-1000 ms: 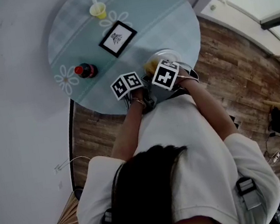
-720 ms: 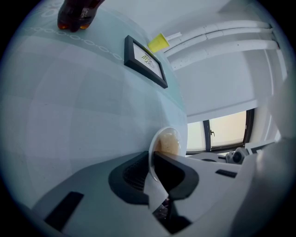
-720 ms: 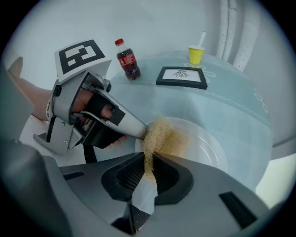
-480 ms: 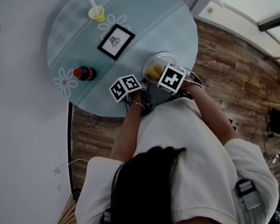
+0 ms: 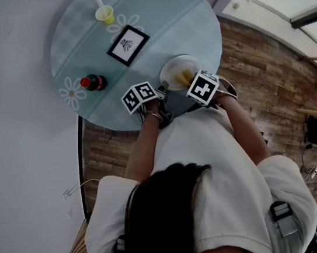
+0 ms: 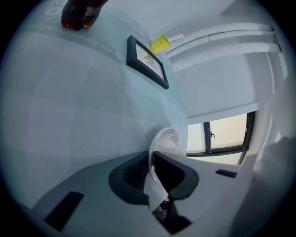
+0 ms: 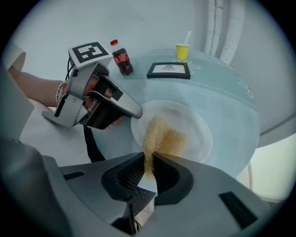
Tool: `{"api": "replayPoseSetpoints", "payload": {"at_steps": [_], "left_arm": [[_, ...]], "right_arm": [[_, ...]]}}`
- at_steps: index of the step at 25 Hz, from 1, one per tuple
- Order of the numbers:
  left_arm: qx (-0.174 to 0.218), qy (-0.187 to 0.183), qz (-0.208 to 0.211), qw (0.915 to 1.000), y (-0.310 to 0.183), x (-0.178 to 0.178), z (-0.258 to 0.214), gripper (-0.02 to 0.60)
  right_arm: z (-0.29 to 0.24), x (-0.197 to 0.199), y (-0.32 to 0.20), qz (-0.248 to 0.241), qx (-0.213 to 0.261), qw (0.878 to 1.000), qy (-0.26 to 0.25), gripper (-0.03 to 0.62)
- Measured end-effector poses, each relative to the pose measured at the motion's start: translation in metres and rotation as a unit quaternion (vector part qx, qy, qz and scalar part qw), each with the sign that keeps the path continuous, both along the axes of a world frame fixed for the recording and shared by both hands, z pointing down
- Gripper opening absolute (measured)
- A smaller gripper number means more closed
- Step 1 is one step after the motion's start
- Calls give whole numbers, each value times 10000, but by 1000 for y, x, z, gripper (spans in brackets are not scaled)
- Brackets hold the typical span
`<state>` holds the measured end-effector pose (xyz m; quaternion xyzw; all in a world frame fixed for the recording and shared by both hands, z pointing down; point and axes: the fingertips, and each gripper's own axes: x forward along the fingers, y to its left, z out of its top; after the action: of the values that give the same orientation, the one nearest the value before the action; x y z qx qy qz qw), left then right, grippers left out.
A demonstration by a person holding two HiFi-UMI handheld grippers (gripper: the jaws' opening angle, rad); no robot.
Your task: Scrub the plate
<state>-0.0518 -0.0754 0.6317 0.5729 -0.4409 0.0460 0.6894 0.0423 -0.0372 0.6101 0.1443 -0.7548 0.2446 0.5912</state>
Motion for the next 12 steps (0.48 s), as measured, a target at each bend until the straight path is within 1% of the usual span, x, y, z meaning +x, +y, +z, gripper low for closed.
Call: {"api": "replayPoseSetpoints", "payload": {"at_steps": [2,3,5,7,12], "left_arm": [[-6,-2,-8,10000,0,0,0,44],[-10,-4,-9,10000,0,0,0,44],[-14,-8,-9,10000,0,-1,0,44],[-18,-7,-14,10000,0,0,0,44],[-13,-28,-3,10000,0,0,0,44]], "right_arm": [[1,1,-4,38,158,9998,-111,64],[2,4,-4,87,169,9998,-85,64],[3,15,2,269,40,9996,28,64],[3,19,3,479,-21,9988,-46,64],[6,32,-11,818,266,9963,-16,64]]}}
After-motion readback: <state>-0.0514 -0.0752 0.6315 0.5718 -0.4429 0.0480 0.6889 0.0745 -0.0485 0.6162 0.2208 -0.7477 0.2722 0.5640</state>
